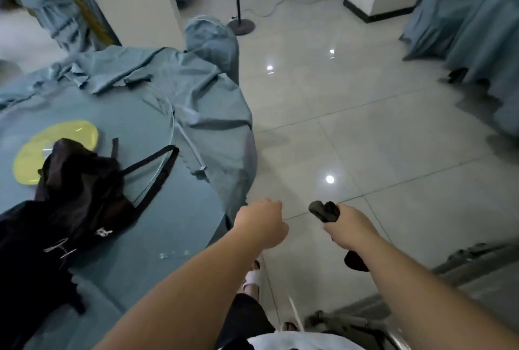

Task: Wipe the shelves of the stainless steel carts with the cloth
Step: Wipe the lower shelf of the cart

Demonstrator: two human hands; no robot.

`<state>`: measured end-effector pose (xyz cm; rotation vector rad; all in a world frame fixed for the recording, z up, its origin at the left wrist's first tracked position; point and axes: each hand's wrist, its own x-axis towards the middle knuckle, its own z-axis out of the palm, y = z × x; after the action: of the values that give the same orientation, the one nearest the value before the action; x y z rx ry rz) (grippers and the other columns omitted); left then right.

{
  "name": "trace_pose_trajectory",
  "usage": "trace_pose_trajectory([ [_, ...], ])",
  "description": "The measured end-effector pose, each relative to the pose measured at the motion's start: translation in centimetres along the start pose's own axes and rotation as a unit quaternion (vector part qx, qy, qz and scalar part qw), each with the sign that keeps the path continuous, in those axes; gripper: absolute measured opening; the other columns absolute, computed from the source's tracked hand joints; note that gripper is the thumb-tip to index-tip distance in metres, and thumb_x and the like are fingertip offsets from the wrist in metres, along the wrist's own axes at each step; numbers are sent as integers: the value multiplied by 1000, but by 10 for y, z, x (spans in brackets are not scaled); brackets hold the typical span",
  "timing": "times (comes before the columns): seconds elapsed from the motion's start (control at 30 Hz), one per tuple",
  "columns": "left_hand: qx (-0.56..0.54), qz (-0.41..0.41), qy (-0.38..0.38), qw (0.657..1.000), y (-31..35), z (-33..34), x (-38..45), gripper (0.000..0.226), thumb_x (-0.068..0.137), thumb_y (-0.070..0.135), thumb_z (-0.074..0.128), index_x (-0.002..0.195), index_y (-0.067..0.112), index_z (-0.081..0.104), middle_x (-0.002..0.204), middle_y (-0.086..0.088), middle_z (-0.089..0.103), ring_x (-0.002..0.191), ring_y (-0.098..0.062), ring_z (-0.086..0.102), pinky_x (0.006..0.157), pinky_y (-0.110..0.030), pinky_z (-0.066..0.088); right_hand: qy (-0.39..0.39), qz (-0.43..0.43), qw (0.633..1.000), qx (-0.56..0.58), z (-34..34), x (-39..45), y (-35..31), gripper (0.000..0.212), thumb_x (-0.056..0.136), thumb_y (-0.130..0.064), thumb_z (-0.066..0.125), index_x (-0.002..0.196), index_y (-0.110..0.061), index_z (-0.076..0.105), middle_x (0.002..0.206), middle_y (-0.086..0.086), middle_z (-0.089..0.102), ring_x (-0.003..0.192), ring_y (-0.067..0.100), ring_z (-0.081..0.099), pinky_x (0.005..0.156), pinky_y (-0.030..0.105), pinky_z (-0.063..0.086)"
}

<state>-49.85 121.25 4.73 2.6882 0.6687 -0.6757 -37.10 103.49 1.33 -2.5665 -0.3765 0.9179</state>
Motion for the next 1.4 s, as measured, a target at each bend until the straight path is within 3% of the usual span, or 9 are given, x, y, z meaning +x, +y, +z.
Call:
trace_pose_trajectory([
  [0.1,26,49,-20,998,8,-23,66,47,100,37,46,143,20,51,140,-6,54,120,-34,59,95,-49,51,29,47,998,26,-23,39,5,4,86,-27,62,88,-24,61,81,2,71,75,24,68,63,30,46],
  [0.27,54,133,-34,989,19,-62,164,48,101,39,47,146,21,50,141,-4,55,122,-32,57,86,-43,47,100,126,986,39,-68,83,8,8,90,-24,59,83,-23,57,79,1,66,72,20,61,59,30,43],
  [0.43,104,192,-52,975,56,-95,233,44,100,36,47,141,22,54,136,-2,57,118,-28,58,88,-40,49,131,189,971,61,-93,97,27,9,93,-31,63,97,-26,57,87,-3,60,83,26,60,68,34,44],
  [0.6,159,260,-52,951,128,-118,284,46,101,41,47,143,24,53,139,0,57,125,-28,57,98,-42,47,149,261,950,89,-117,116,72,7,93,-28,60,96,-22,60,84,-1,60,78,24,58,68,34,46],
  [0.73,181,303,-48,934,198,-130,325,46,102,42,45,143,24,53,140,0,57,125,-27,58,97,-41,47,170,327,925,94,-150,147,116,9,93,-27,56,99,-21,61,82,-2,58,72,20,54,64,33,42],
  [0.93,215,340,-31,915,316,-156,375,43,103,41,45,141,22,54,134,1,58,118,-26,59,87,-38,43,193,358,903,137,-240,197,178,19,95,-29,55,110,-19,61,94,5,60,88,30,60,80,38,54],
  [1.17,239,383,-44,891,427,-171,420,42,102,38,44,139,21,55,129,0,59,116,-25,58,86,-36,41,206,378,885,179,-318,231,227,12,92,-27,53,98,-19,59,87,3,62,77,23,58,64,33,43],
  [1.4,289,452,-77,841,527,-169,487,44,100,37,44,139,21,55,129,-1,60,117,-26,58,84,-37,38,207,456,801,329,-340,258,269,26,93,-25,61,117,-17,62,105,13,70,95,32,69,91,46,59],
])
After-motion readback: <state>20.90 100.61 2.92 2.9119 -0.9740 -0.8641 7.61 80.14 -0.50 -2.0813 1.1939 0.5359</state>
